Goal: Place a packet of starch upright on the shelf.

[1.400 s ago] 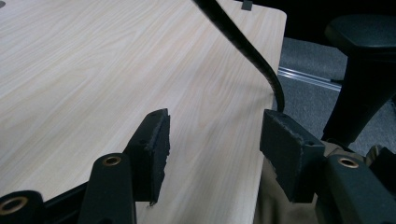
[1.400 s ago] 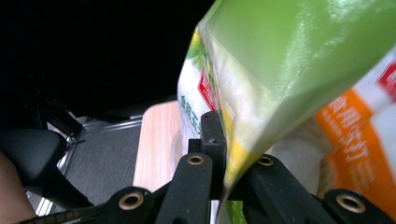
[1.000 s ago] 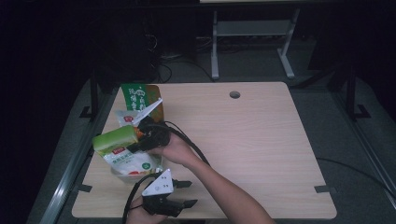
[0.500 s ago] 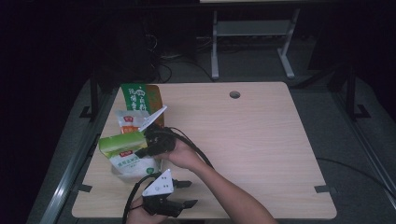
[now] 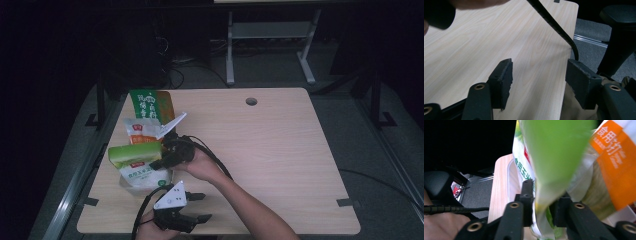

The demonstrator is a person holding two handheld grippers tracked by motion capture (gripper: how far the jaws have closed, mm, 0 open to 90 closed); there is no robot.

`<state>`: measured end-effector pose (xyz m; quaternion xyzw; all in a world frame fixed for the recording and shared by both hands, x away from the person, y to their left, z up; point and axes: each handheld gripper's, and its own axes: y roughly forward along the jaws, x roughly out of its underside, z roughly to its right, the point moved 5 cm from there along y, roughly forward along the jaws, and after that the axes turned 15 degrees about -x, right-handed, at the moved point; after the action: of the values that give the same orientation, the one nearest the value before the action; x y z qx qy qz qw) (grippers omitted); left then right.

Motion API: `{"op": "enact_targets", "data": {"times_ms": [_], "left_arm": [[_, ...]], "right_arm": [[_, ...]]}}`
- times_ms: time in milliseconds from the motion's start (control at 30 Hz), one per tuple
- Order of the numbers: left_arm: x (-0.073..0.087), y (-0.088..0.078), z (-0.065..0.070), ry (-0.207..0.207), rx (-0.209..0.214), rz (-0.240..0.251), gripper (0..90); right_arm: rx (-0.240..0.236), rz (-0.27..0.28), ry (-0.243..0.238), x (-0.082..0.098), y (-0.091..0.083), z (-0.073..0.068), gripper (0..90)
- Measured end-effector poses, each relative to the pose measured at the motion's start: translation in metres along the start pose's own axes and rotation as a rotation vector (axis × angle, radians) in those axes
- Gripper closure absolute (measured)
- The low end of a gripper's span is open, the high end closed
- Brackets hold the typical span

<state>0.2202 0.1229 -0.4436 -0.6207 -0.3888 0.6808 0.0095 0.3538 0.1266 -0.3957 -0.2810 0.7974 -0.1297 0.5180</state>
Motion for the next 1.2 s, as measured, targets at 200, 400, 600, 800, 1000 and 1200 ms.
{"op": "enact_targets", "data": {"times_ms": [200, 400, 600, 800, 1000, 1200], "left_arm": [[0.0, 0.0, -0.002, -0.01, -0.012, -0.003, 35.4], [0.0, 0.002, -0.001, -0.015, -0.011, -0.006, 34.4], [0.0, 0.002, -0.003, -0.011, -0.018, -0.005, 32.2], [-0.001, 0.003, -0.004, -0.024, -0.023, -0.007, 31.8], [-0.001, 0.003, -0.005, -0.015, -0.025, -0.014, 31.7], [-0.001, 0.003, -0.007, -0.015, -0.035, -0.008, 31.7]], "right_arm": [[0.007, 0.037, 0.016, 0.004, -0.014, -0.001, 62.0], [0.015, 0.046, 0.025, 0.01, -0.026, -0.003, 56.9], [0.036, 0.07, 0.039, 0.014, -0.042, -0.002, 48.1], [0.07, 0.084, 0.051, 0.021, -0.059, 0.001, 41.2], [0.102, 0.107, 0.069, 0.035, -0.075, 0.003, 39.1], [0.131, 0.13, 0.078, 0.045, -0.093, 0.003, 37.9]]}}
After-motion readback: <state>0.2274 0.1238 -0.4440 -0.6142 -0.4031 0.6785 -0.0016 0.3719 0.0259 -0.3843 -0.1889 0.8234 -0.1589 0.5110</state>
